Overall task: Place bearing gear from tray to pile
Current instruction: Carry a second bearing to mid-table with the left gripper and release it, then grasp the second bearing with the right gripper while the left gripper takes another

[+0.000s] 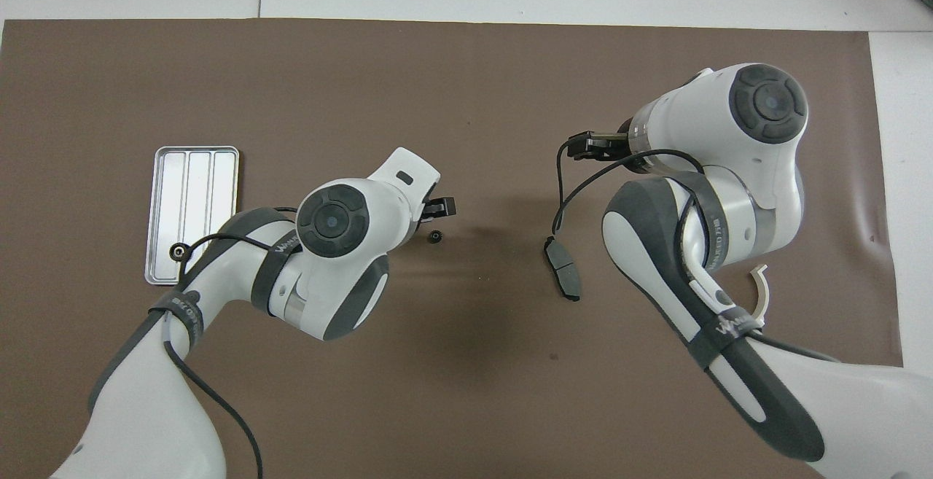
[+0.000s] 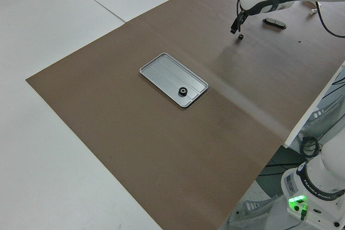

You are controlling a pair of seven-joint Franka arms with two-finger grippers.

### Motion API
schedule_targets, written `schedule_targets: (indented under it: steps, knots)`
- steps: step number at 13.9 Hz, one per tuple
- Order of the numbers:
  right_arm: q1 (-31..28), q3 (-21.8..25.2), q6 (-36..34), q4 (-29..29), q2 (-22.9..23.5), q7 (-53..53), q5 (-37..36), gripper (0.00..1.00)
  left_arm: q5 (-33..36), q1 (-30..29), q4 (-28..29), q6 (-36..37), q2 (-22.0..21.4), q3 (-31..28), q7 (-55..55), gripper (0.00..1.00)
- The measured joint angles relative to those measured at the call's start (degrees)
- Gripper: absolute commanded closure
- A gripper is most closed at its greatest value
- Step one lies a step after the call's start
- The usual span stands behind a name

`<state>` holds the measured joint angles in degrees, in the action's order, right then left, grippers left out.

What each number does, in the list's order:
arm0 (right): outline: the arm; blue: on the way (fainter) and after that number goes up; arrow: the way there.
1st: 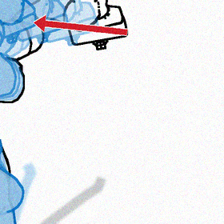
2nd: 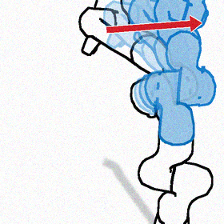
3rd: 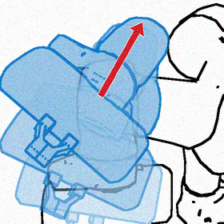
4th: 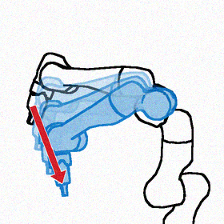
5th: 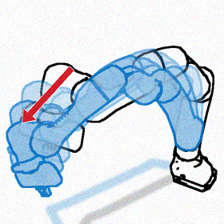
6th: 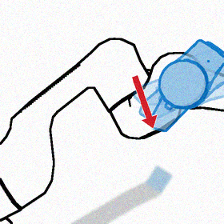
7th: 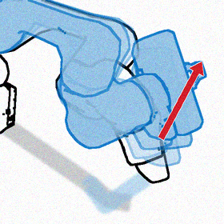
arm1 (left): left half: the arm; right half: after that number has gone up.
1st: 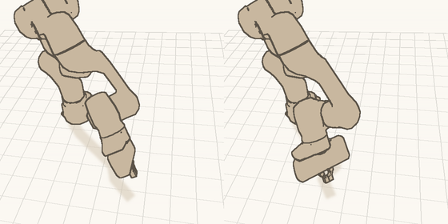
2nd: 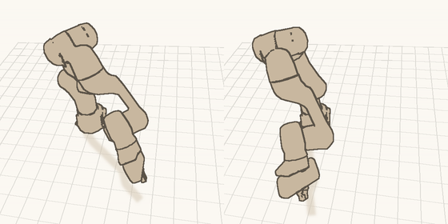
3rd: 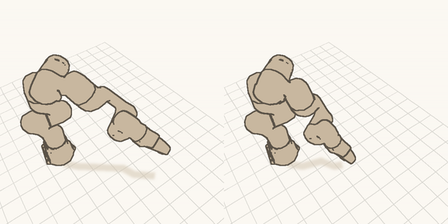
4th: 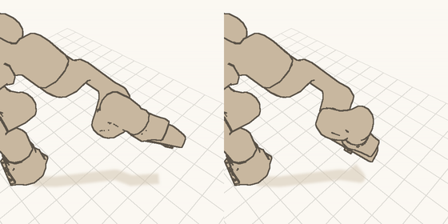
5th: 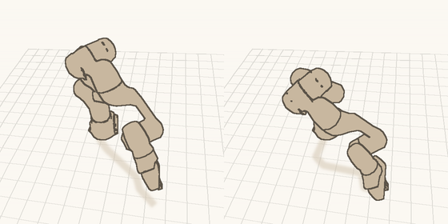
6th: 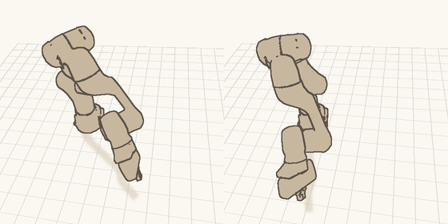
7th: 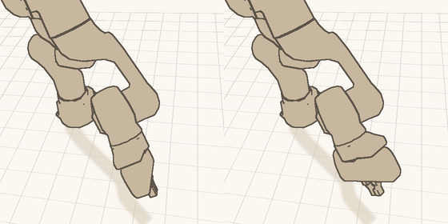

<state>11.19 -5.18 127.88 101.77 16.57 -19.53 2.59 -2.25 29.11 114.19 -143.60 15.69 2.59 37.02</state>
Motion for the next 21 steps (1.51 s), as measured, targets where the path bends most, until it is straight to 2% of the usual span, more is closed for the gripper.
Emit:
schedule_targets:
  steps: [3, 5, 6, 8, 10, 12, 14, 16, 19, 21]
  knots:
    - [1.29, -4.19, 0.0, 0.04, 0.17, -5.68, -1.55, 0.0, 0.0, -9.35, -0.1, 3.59, -2.77, -0.32, -0.82, 0.0]
    - [1.53, -8.1, 0.1, 0.03, 0.79, -11.9, -5.72, 0.0, 0.02, -16.07, -0.08, 6.18, -3.97, -0.47, -3.13, 0.02]
    - [1.67, -10.23, 0.21, 0.02, 1.25, -15.89, -8.84, 0.0, 0.04, -19.22, -0.02, 8.07, -4.31, -0.5, -7.23, 0.06]
    - [2.03, -14.22, 0.24, -0.04, 3.13, -23.16, -14.48, 0.0, 0.01, -24.74, 0.14, 12.82, -4.74, -0.53, -18.96, 0.08]
    - [2.95, -18.68, 0.34, -1.79, 8.36, -34.25, -24.81, 0.0, 0.0, -29.61, 0.52, 15.55, -5.07, -0.54, -30.75, 0.08]
    - [3.81, -21.77, 0.36, -5.09, 13.98, -41.58, -31.46, 0.0, 0.0, -31.52, 1.92, 15.72, -5.45, -0.5, -37.07, 0.12]
    - [4.88, -23.0, 0.4, -7.14, 17.7, -43.18, -33.04, 0.0, 0.0, -32.7, 4.18, 15.64, -6.24, -0.47, -42.67, 0.13]
    - [5.72, -23.03, 0.62, -8.38, 19.56, -43.19, -33.07, 0.0, 0.0, -33.54, 7.28, 14.67, -7.42, -0.49, -46.45, 0.14]
    - [5.71, -23.03, 0.85, -9.01, 19.86, -43.19, -33.07, 0.0, 0.0, -33.6, 12.45, 12.21, -9.22, -0.32, -47.35, 0.18]
    - [5.71, -23.03, 0.86, -9.04, 19.86, -43.18, -33.07, 0.18, 0.0, -33.6, 14.26, 11.35, -9.84, -0.31, -47.36, 0.18]
